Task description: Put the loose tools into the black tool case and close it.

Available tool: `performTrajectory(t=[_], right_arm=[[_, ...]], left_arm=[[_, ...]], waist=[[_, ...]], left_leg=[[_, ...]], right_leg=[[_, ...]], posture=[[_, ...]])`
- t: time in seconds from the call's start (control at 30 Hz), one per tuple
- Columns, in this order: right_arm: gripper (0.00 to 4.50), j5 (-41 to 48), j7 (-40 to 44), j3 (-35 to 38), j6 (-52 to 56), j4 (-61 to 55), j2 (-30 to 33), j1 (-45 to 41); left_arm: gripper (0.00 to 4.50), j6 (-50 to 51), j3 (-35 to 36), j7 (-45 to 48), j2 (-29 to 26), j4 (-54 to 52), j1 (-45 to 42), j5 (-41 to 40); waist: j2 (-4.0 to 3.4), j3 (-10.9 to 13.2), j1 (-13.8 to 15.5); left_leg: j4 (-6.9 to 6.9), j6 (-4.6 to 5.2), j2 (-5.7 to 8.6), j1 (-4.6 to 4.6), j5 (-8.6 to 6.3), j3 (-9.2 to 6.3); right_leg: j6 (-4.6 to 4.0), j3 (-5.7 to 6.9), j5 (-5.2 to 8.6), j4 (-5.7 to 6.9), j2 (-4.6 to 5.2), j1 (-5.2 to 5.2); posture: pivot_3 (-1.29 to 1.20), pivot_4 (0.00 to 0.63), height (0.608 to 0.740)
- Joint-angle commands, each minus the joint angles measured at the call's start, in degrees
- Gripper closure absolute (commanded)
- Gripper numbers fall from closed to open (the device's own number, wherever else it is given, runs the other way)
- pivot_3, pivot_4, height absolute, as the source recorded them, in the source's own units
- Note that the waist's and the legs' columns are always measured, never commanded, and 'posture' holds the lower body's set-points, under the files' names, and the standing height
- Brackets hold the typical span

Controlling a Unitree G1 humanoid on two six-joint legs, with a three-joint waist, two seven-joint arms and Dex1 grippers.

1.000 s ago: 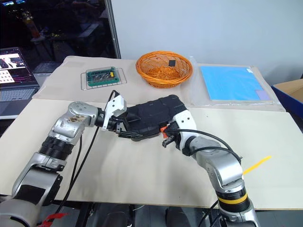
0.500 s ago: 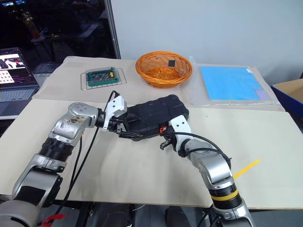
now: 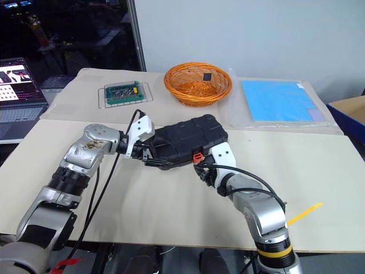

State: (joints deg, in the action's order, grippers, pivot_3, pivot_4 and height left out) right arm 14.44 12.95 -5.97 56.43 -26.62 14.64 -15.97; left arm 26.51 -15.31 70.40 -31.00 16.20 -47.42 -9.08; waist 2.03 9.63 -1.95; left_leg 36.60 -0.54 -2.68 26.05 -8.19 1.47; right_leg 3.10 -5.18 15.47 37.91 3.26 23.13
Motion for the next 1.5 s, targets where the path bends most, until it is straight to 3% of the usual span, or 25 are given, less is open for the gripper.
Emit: performTrajectory(t=[0.03,0.37,0.47,0.6,0.63,1.13,1.5], right_arm=[[0.89,-0.82,-1.28,0.72,-4.41,1.65,-2.00,-0.83],[0.89,-4.61,-0.80,-1.91,-12.89,9.22,-3.40,-2.76],[1.63,-5.18,-0.38,-2.11,-14.11,10.06,-3.29,-2.83],[3.07,-5.51,0.14,-2.09,-15.06,10.33,-3.07,-3.01],[3.26,-5.60,0.19,-2.07,-15.10,10.19,-2.98,-3.06],[3.33,-7.32,1.27,-5.61,-5.42,-2.00,1.24,-4.85],[3.33,-5.00,3.10,-4.35,-2.19,4.64,-1.08,-11.55]], left_arm=[[0.00,1.76,-1.38,0.05,-0.29,-0.25,0.83,1.08],[0.00,2.27,-1.07,-0.01,-1.04,-0.99,1.54,1.01],[0.00,1.92,-1.01,-0.01,-1.30,-0.89,1.88,1.08],[0.00,1.46,-0.94,-0.18,-1.37,-0.49,2.17,1.23],[0.00,1.40,-0.93,-0.23,-1.39,-0.48,2.27,1.24],[0.00,-2.41,-1.22,0.79,-1.57,0.87,3.99,1.74],[0.00,-8.22,-1.78,2.71,-0.87,5.34,3.29,2.72]], waist=[[0.00,0.00,0.00],[0.00,0.00,-0.24],[0.00,0.00,-0.31],[0.00,0.00,-0.37],[0.00,0.00,-0.38],[0.00,0.00,-0.45],[-0.01,-0.01,-0.74]], left_leg=[[0.00,0.00,0.01,0.00,0.00,0.00],[0.00,0.00,0.00,0.01,0.00,0.00],[0.00,0.00,0.00,0.01,0.00,0.00],[0.00,0.00,-0.01,0.01,0.00,0.00],[0.00,0.00,-0.01,0.01,0.00,0.00],[0.00,0.00,-0.01,0.01,0.00,0.01],[0.00,0.00,-0.04,-0.02,0.00,0.05]], right_leg=[[0.00,0.00,0.00,0.00,0.01,0.00],[-0.01,0.01,0.00,-0.01,0.00,0.01],[-0.02,0.00,-0.01,-0.01,0.00,0.01],[-0.01,0.00,0.00,0.00,0.00,0.01],[-0.01,0.00,0.00,0.00,-0.01,0.01],[-0.04,-0.01,0.01,0.00,0.00,0.04],[-0.07,-0.03,0.01,0.01,-0.02,0.05]], posture=[[0.00,0.150,0.740],[0.00,0.150,0.740],[0.00,0.150,0.740],[0.00,0.150,0.740],[0.00,0.150,0.740],[0.00,0.150,0.740],[0.00,0.150,0.740]])
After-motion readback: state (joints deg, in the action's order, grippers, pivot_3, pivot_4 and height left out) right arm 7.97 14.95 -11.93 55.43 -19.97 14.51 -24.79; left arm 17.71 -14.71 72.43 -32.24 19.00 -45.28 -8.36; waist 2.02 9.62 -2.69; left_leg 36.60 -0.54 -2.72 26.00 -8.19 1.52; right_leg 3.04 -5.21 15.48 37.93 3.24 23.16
